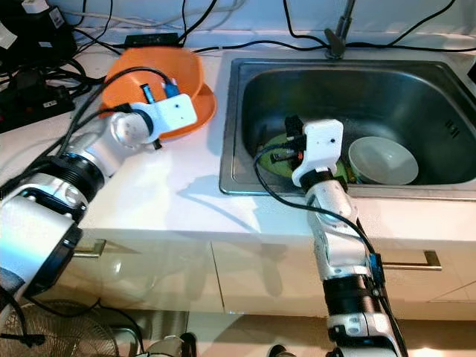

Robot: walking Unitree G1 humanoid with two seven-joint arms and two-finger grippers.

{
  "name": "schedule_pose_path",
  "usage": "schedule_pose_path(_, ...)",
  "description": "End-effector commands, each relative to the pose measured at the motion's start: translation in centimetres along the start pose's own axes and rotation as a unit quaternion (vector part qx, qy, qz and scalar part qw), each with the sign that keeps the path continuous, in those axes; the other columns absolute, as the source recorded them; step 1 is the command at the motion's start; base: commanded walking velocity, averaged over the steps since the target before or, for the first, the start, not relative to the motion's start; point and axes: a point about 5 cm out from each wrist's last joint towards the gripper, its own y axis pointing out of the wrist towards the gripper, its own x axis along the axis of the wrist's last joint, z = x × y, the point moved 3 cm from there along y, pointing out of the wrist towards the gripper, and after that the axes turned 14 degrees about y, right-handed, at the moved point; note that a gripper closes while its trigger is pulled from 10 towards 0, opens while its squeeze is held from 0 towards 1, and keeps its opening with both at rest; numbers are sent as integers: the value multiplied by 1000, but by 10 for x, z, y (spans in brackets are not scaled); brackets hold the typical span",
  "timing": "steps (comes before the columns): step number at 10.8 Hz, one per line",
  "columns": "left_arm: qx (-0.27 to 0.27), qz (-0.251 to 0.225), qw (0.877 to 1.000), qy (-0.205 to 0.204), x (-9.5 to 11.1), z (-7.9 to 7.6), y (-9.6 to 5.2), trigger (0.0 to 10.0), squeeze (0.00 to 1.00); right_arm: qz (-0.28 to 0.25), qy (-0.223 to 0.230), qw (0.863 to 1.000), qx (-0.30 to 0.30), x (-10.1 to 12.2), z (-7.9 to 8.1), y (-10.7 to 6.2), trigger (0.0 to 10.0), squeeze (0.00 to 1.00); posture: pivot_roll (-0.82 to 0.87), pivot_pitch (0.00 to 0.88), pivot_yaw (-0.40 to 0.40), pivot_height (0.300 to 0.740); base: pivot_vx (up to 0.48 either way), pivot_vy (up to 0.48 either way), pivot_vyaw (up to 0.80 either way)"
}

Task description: Kitchen organization

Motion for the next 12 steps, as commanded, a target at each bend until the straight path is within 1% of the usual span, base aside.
schedule_pose_path(1, -7, -4, 1000, 10, 2, -7, 1, 0, 0, 3, -2, 1000, -2, -2, 1, 0, 10000, 0, 104, 161, 67, 740, 0, 0, 0)
schedule_pose_path(2, -8, -2, 1000, 16, 1, -10, 1, 0, 0, 2, -2, 1000, -1, -2, 1, 1, 10000, 0, 103, 153, 67, 740, 0, 0, 0)
schedule_pose_path(3, -3, -3, 1000, 24, 2, -9, 1, 0, 0, 1, -2, 1000, -1, -2, 1, 2, 10000, 0, 104, 146, 67, 740, 0, 0, 0)
schedule_pose_path(5, 42, -8, 998, 54, 7, 7, 0, 0, 0, -3, -1, 1000, -2, -1, 0, 5, 10000, 0, 111, 123, 66, 740, 0, 0, 0)
schedule_pose_path(6, 104, -15, 990, 94, 13, 28, -3, 0, 0, -7, 0, 1000, -1, 1, 1, 9, 10000, 0, 116, 108, 63, 740, 0, 0, 0)
schedule_pose_path(7, 152, -23, 981, 115, 19, 43, -6, 0, 0, -13, 2, 1000, -2, 4, 0, 11, 10000, 0, 123, 102, 58, 740, 0, 0, 0)
schedule_pose_path(8, 190, -41, 972, 133, 28, 53, -9, 8627, 0, -20, 9, 1000, -4, 9, -2, 16, 10000, 0, 132, 93, 50, 740, 0, 0, 0)
schedule_pose_path(9, 209, -62, 966, 137, 38, 52, -11, 10000, 0, -27, 11, 1000, -4, 14, -3, 20, 10000, 0, 132, 85, 45, 740, 0, 0, 0)
schedule_pose_path(10, 210, -68, 966, 135, 40, 48, -10, 10000, 0, -30, 10, 999, -4, 16, -4, 22, 10000, 0, 130, 75, 39, 740, 0, 0, 0)
schedule_pose_path(11, 204, -78, 967, 134, 43, 36, -9, 10000, 0, -40, 11, 999, -2, 24, -5, 26, 10000, 0, 129, 62, 30, 740, 0, 0, 0)
schedule_pose_path(12, 203, -95, 966, 131, 52, 25, -9, 10000, 0, -61, 14, 998, 3, 43, -8, 34, 10000, 373, 121, 46, 23, 740, 0, 0, 0)
